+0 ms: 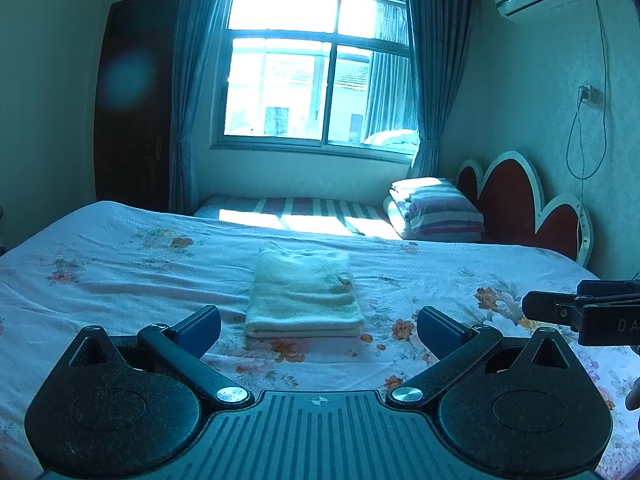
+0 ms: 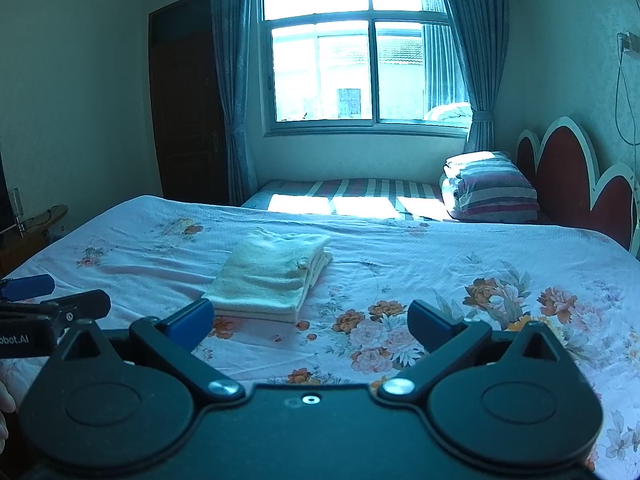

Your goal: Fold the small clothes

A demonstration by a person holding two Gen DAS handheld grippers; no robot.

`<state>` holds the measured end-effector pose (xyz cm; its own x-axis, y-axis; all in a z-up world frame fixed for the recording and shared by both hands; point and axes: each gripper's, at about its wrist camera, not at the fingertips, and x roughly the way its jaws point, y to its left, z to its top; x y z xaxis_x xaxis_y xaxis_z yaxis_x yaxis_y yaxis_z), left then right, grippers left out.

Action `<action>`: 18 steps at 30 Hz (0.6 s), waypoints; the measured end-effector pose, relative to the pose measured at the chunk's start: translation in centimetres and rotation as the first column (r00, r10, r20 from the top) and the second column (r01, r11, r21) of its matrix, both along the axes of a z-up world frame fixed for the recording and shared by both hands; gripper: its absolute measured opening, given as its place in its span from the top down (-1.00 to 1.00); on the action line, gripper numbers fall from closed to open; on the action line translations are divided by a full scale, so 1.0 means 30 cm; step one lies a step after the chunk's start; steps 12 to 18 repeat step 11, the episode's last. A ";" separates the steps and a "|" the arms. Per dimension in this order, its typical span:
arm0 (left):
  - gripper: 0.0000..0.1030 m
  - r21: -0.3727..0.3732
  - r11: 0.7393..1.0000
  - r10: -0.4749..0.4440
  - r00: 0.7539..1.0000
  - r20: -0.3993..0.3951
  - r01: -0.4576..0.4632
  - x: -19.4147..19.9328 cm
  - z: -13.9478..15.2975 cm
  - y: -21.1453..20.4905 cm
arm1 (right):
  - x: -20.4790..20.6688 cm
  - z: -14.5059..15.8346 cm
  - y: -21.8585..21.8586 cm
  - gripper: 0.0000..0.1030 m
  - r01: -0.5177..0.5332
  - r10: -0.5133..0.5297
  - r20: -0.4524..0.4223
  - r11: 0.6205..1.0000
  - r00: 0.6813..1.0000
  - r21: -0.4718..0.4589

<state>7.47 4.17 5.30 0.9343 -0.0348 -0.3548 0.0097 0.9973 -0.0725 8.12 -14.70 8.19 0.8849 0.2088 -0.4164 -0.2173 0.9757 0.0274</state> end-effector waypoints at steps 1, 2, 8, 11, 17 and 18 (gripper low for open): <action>-1.00 0.000 1.000 -0.008 1.000 0.001 0.008 0.001 0.000 -0.001 | 0.002 -0.002 -0.004 -0.99 -0.001 0.001 -0.002 1.000 1.000 -0.002; -1.00 0.002 1.000 -0.014 1.000 0.002 0.014 0.001 0.000 -0.004 | 0.006 -0.003 -0.008 -0.99 -0.002 0.002 -0.004 1.000 1.000 -0.004; -1.00 0.016 1.000 -0.018 1.000 0.012 0.018 -0.002 0.003 -0.018 | 0.008 -0.008 -0.024 -0.99 -0.004 0.004 -0.007 1.000 1.000 -0.009; -1.00 0.020 1.000 -0.017 1.000 0.015 0.017 -0.004 0.007 -0.019 | 0.010 -0.006 -0.026 -0.99 -0.005 0.005 -0.006 1.000 1.000 -0.017; -1.00 0.020 1.000 -0.017 1.000 0.015 0.017 -0.004 0.007 -0.019 | 0.010 -0.006 -0.026 -0.99 -0.005 0.005 -0.006 1.000 1.000 -0.017; -1.00 0.020 1.000 -0.017 1.000 0.015 0.017 -0.004 0.007 -0.019 | 0.010 -0.006 -0.026 -0.99 -0.005 0.005 -0.006 1.000 1.000 -0.017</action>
